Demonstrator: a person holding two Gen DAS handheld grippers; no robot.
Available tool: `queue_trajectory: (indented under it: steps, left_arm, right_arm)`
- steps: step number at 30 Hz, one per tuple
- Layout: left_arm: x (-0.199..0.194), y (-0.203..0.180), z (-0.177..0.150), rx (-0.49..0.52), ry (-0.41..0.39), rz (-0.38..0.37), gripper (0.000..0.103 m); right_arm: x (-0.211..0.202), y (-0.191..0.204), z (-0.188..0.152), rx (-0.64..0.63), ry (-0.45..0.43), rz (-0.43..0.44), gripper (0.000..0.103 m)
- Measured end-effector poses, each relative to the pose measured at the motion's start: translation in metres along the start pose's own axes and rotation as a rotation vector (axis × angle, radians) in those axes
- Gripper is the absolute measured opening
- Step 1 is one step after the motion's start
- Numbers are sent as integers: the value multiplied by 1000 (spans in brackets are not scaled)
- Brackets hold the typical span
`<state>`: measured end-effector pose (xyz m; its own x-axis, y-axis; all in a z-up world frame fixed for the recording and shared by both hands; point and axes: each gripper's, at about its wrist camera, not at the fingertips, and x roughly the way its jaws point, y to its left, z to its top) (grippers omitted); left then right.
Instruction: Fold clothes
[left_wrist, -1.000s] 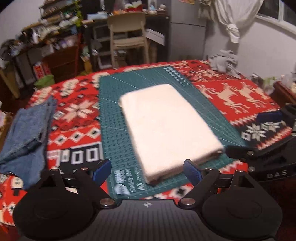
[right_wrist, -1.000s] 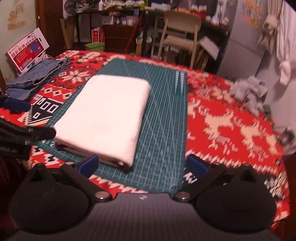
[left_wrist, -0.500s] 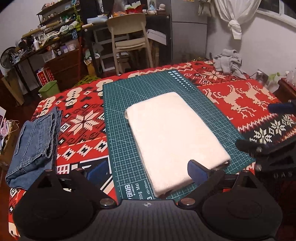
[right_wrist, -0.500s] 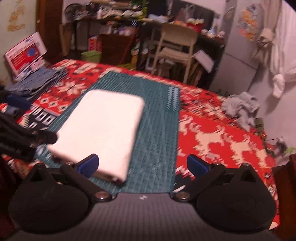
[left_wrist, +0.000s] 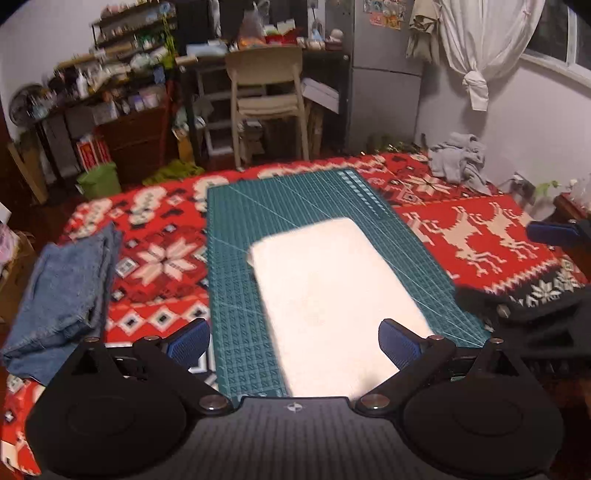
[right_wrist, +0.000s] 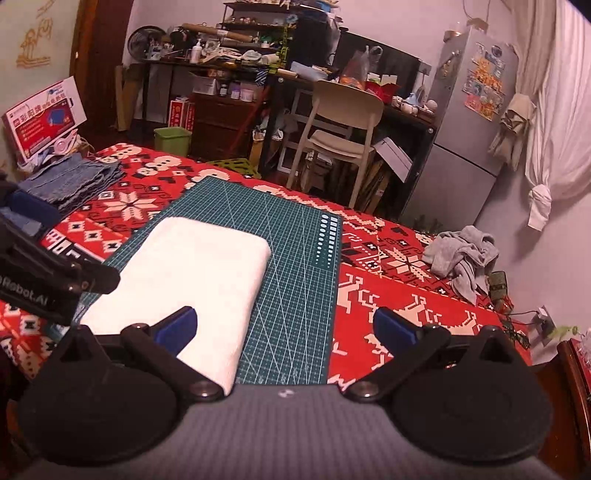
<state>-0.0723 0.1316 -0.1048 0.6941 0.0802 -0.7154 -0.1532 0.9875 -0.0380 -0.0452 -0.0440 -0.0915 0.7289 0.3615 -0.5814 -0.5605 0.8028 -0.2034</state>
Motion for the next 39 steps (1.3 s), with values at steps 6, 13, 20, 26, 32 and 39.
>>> queue_trajectory:
  steps: [6, 13, 20, 26, 32, 39]
  left_arm:
    - [17, 11, 8, -97, 78, -58, 85]
    - [38, 29, 16, -235, 124, -144, 67]
    - [53, 45, 30, -338, 109, -167, 52]
    - [81, 50, 41, -357, 135, -209, 11]
    - [110, 54, 52, -372, 155, -241, 5]
    - [131, 62, 64, -386, 138, -241, 5]
  right_arm:
    - [15, -9, 8, 74, 31, 30, 102]
    - [31, -8, 13, 144, 36, 58, 101]
    - [58, -12, 31, 241, 74, 76, 83]
    - [93, -9, 43, 243, 130, 126, 23]
    - [120, 3, 52, 222, 142, 185, 16]
    - [162, 23, 59, 205, 190, 245, 16]
